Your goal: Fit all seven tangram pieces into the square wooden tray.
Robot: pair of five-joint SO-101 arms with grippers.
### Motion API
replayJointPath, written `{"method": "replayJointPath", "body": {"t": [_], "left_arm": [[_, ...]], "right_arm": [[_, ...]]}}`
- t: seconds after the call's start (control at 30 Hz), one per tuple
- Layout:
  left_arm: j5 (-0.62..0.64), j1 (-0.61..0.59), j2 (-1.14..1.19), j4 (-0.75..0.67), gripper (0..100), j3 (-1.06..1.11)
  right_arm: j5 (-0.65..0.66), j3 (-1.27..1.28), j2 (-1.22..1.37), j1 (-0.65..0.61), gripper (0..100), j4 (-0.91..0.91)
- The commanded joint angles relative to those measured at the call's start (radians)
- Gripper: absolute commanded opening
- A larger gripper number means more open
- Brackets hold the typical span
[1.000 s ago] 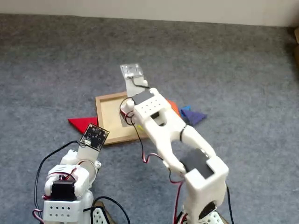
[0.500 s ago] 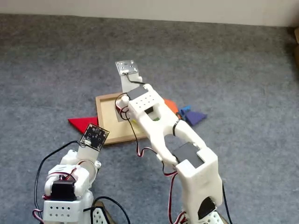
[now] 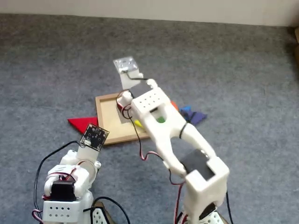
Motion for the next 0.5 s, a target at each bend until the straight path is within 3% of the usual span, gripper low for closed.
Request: {"method": "replayJointPath", "body": {"t": [0.0,0.2,0.47], "left_arm": [[-0.002,0.007,0.008,0.005,1,0.019],[-0.002,0.007,0.008,0.005,1,0.019],[-0.002,0.007,0.008,0.005,1,0.019]], "right_arm": [[0.014,-0.028,-0.116,0.005,24.5,0.028],[0.015,0.05,-0.116,0.067,5.7,-0.025],[0.015,0.236,-0.114,0.124,3.3,-0.282]]}}
